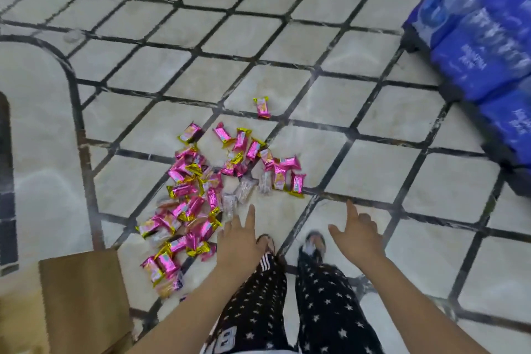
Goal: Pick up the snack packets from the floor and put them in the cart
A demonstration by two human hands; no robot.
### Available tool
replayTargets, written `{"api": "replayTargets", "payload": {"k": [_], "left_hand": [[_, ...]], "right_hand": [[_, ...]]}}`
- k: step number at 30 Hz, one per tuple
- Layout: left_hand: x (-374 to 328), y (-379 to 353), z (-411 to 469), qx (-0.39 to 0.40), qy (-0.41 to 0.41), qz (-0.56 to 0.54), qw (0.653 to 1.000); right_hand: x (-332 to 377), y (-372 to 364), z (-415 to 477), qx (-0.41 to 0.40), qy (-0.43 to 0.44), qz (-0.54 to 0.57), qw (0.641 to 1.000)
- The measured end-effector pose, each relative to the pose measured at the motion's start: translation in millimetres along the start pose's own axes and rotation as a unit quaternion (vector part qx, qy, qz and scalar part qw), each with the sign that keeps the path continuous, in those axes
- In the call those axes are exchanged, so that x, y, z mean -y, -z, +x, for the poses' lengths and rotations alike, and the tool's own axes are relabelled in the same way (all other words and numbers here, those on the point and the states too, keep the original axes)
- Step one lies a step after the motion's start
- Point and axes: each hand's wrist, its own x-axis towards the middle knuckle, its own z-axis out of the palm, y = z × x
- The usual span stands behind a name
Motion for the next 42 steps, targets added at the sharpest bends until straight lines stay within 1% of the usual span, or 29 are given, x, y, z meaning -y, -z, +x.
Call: {"api": "replayTargets", "payload": {"k": [5, 10, 13, 15, 18, 20, 22, 24, 26, 28, 29, 31, 34, 36, 39, 42], "left_hand": [[-9, -33, 71, 0.038, 0.03, -0.028, 0.998], [-24, -84, 156, 0.059, 0.075, -0.067, 0.993], [-33, -134, 232, 0.074, 0.07, -0.071, 0.992], [-35, -173, 293, 0.095, 0.064, -0.055, 0.992], [-34, -229, 390, 0.073, 0.036, 0.002, 0.997], [-33, -261, 452, 0.039, 0.02, 0.024, 0.999], [-31, -290, 503, 0.001, 0.026, 0.016, 1.0], [-28, -321, 541, -0.024, 0.036, -0.01, 0.999], [-25, -351, 568, -0.044, 0.038, -0.037, 0.998], [-24, -374, 585, -0.07, 0.031, -0.035, 0.996], [-25, -382, 591, -0.097, 0.018, -0.027, 0.995], [-28, -393, 601, -0.138, 0.001, -0.029, 0.99], [-28, -395, 612, -0.112, -0.004, -0.071, 0.991], [-30, -386, 612, -0.113, -0.012, -0.12, 0.986], [-39, -354, 598, -0.106, -0.016, -0.223, 0.969], [-59, -302, 574, -0.093, -0.054, -0.254, 0.961]], "right_hand": [[-6, -19, 74, 0.058, -0.019, -0.02, 0.998], [-5, -62, 186, 0.115, -0.012, -0.04, 0.992], [-4, -100, 278, 0.105, 0.009, -0.064, 0.992], [-4, -129, 343, 0.091, 0.041, -0.092, 0.991], [-2, -177, 438, 0.073, 0.082, -0.122, 0.987], [1, -212, 493, 0.062, 0.084, -0.097, 0.99], [0, -248, 537, 0.043, 0.089, -0.082, 0.992], [-3, -283, 569, 0.027, 0.079, -0.092, 0.992], [-8, -317, 590, 0.027, 0.044, -0.069, 0.996], [-10, -349, 599, 0.043, 0.013, -0.002, 0.999], [-10, -361, 601, 0.041, 0.009, 0.027, 0.999], [-6, -379, 601, 0.008, 0.026, 0.059, 0.998], [-3, -386, 601, -0.018, 0.044, 0.146, 0.988], [-5, -376, 598, -0.023, 0.039, 0.19, 0.981], [-14, -340, 586, -0.047, 0.035, 0.212, 0.976], [-17, -280, 565, -0.062, 0.036, 0.213, 0.975]]}}
